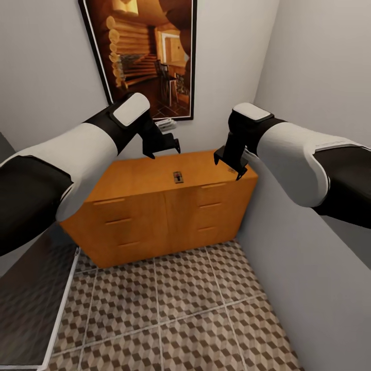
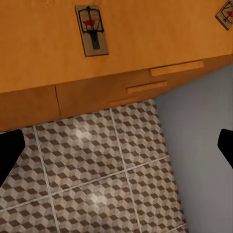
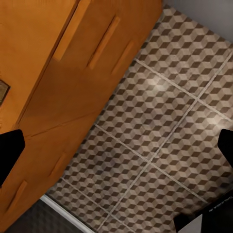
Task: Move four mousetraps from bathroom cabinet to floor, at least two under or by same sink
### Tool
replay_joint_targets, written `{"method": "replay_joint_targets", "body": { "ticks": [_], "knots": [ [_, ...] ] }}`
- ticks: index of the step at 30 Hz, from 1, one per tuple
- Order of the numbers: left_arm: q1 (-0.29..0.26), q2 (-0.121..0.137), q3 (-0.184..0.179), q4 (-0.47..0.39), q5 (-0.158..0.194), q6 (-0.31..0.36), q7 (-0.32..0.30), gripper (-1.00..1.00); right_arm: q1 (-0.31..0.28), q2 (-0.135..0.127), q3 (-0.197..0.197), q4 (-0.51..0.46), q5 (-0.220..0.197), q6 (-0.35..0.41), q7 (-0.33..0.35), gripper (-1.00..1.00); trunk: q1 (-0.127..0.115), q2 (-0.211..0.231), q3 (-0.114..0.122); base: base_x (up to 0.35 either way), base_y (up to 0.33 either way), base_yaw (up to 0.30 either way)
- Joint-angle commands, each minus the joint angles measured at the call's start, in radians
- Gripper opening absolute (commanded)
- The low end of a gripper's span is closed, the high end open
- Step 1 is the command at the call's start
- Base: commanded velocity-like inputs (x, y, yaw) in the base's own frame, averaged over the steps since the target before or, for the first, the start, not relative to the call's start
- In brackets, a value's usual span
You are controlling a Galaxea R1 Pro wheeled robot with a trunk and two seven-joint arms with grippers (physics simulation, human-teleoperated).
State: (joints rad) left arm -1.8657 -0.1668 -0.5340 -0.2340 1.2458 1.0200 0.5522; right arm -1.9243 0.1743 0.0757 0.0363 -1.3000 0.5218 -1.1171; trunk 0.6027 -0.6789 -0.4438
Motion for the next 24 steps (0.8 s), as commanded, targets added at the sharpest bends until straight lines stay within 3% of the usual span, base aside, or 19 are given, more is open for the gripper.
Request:
{"method": "replay_joint_targets", "body": {
  "ticks": [1, 14, 24],
  "knots": [
    [-0.001, 0.000, -0.006, 0.000, 0.010, 0.001, 0.008, 1.00, -0.001, 0.000, 0.008, 0.002, -0.006, 0.009, -0.001, 1.00, 0.001, -0.001, -0.001, 0.218, -0.073, 0.000],
    [-0.001, -0.002, -0.005, 0.013, 0.010, 0.002, 0.009, 1.00, 0.005, 0.000, 0.009, 0.002, -0.005, 0.009, 0.000, 1.00, 0.001, -0.001, -0.001, 0.278, -0.078, 0.000],
    [-0.001, -0.002, -0.004, 0.037, 0.010, 0.002, 0.009, 1.00, 0.015, 0.000, 0.009, 0.002, -0.005, 0.011, 0.002, 1.00, 0.001, -0.001, -0.001, 0.073, -0.019, 0.000]
  ]
}}
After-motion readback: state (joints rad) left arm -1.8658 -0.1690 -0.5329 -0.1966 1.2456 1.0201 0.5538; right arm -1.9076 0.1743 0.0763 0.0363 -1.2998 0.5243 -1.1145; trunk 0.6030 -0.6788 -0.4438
